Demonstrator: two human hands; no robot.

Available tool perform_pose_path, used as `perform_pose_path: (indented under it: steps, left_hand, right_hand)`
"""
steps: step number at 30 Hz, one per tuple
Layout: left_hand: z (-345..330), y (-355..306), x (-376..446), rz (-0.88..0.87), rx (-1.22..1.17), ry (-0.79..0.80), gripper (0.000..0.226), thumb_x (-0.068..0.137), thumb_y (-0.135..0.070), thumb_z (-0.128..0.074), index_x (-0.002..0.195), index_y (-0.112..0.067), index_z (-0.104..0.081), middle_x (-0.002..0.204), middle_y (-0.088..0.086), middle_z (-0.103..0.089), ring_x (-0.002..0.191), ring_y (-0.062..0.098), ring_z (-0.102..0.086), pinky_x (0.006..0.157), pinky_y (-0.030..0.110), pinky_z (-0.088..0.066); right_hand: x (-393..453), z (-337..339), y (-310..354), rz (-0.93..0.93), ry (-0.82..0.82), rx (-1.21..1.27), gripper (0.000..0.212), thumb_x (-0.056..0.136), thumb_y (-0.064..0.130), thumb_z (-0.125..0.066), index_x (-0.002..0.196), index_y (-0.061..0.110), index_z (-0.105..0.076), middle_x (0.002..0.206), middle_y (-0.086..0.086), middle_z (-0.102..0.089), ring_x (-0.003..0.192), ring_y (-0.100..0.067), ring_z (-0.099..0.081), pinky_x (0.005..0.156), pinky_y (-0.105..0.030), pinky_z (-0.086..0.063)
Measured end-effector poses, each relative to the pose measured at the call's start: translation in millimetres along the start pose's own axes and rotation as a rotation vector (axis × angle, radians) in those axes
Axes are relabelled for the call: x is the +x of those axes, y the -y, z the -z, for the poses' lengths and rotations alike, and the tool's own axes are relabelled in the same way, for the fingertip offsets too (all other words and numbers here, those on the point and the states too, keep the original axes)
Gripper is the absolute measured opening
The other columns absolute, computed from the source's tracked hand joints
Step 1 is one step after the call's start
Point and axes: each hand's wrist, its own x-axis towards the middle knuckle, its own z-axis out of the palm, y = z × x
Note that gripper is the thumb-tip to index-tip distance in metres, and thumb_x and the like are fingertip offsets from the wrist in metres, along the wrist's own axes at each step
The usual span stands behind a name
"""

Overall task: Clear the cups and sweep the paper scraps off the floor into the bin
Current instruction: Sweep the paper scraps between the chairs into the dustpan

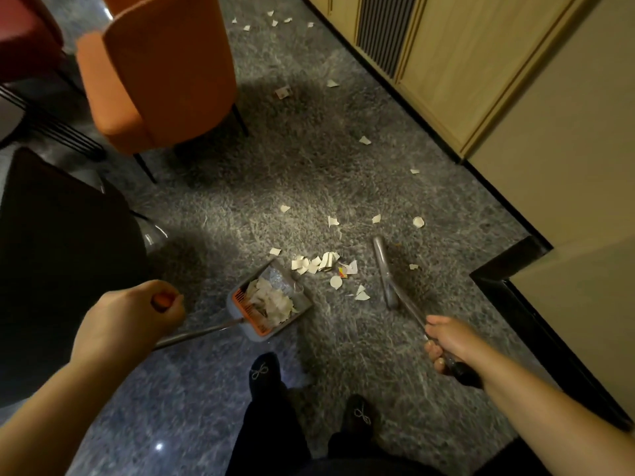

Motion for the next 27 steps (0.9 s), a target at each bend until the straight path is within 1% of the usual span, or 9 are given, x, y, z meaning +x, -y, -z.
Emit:
perform_pose_path:
  steps: [4,7,13,15,17,19,21,23,27]
  left_hand:
    - [16,7,45,-0.026,0.079,-0.022,0.005,0.086,-0.041,-0.069,0.086,-0.036,-0.068,0.068,-0.003,-0.063,0.064,0.018,-0.06,0.063,0.036,-0.054]
    - [31,18,76,-0.064,0.129,-0.022,0.007,0.084,-0.04,-0.07,0.086,-0.034,-0.071,0.069,-0.002,-0.065,0.066,0.02,-0.061,0.063,0.035,-0.054]
    - [59,43,125,-0.105,0.085,0.036,0.003,0.083,-0.033,-0.072,0.085,-0.031,-0.071,0.071,0.0,-0.067,0.069,0.022,-0.063,0.068,0.04,-0.056]
    - [62,50,139,-0.109,0.098,0.051,0.005,0.083,-0.034,-0.072,0.086,-0.03,-0.071,0.072,0.0,-0.066,0.068,0.02,-0.062,0.066,0.037,-0.054]
    - [64,56,154,-0.113,0.144,0.048,0.006,0.084,-0.036,-0.071,0.088,-0.031,-0.07,0.072,-0.001,-0.064,0.065,0.015,-0.058,0.06,0.031,-0.047]
    - [66,60,167,-0.112,0.155,0.047,0.008,0.085,-0.036,-0.07,0.09,-0.029,-0.07,0.07,-0.002,-0.062,0.063,0.012,-0.055,0.056,0.029,-0.042]
    - [69,61,178,-0.117,0.155,0.05,0.011,0.085,-0.035,-0.07,0.091,-0.027,-0.07,0.071,-0.001,-0.062,0.064,0.015,-0.056,0.057,0.03,-0.044]
    - [72,62,191,-0.128,0.16,0.056,0.014,0.085,-0.037,-0.069,0.093,-0.026,-0.071,0.072,0.003,-0.064,0.067,0.021,-0.06,0.063,0.035,-0.052]
    - [77,64,211,-0.145,0.172,0.057,0.015,0.085,-0.04,-0.067,0.09,-0.026,-0.071,0.072,0.003,-0.065,0.068,0.023,-0.061,0.066,0.038,-0.055]
  right_hand:
    - [13,-34,2,-0.03,-0.047,0.067,0.04,0.103,0.008,-0.03,0.142,0.019,-0.034,0.06,-0.009,-0.038,0.026,-0.008,-0.033,0.035,-0.012,-0.03]
    - [23,-64,4,-0.039,-0.063,0.083,0.044,0.103,0.007,-0.031,0.146,0.016,-0.029,0.058,-0.009,-0.039,0.029,-0.01,-0.034,0.034,-0.012,-0.03]
    - [40,-141,16,-0.024,-0.032,0.095,0.038,0.102,0.008,-0.031,0.138,0.02,-0.035,0.053,-0.011,-0.042,0.028,-0.014,-0.036,0.032,-0.015,-0.032]
    - [46,-165,23,-0.01,-0.024,0.059,0.024,0.101,0.007,-0.031,0.116,0.021,-0.044,0.046,-0.011,-0.043,0.028,-0.015,-0.038,0.031,-0.016,-0.033]
    - [52,-187,31,-0.006,-0.016,0.016,0.02,0.101,0.006,-0.03,0.092,0.02,-0.041,0.037,-0.008,-0.04,0.024,-0.014,-0.036,0.031,-0.015,-0.033]
    - [57,-204,40,-0.014,-0.003,-0.02,0.023,0.099,0.006,-0.029,0.085,0.022,-0.037,0.034,-0.006,-0.039,0.023,-0.013,-0.034,0.032,-0.015,-0.033]
    - [61,-215,51,-0.023,0.008,-0.057,0.027,0.098,0.004,-0.028,0.079,0.021,-0.036,0.031,-0.005,-0.039,0.023,-0.013,-0.034,0.033,-0.015,-0.034]
    - [64,-225,61,-0.014,0.015,-0.096,0.025,0.098,0.004,-0.029,0.086,0.022,-0.04,0.031,-0.005,-0.039,0.024,-0.014,-0.034,0.033,-0.016,-0.034]
    - [66,-244,76,-0.004,0.043,-0.168,0.032,0.097,0.005,-0.029,0.121,0.021,-0.044,0.039,-0.006,-0.04,0.03,-0.015,-0.036,0.035,-0.017,-0.034]
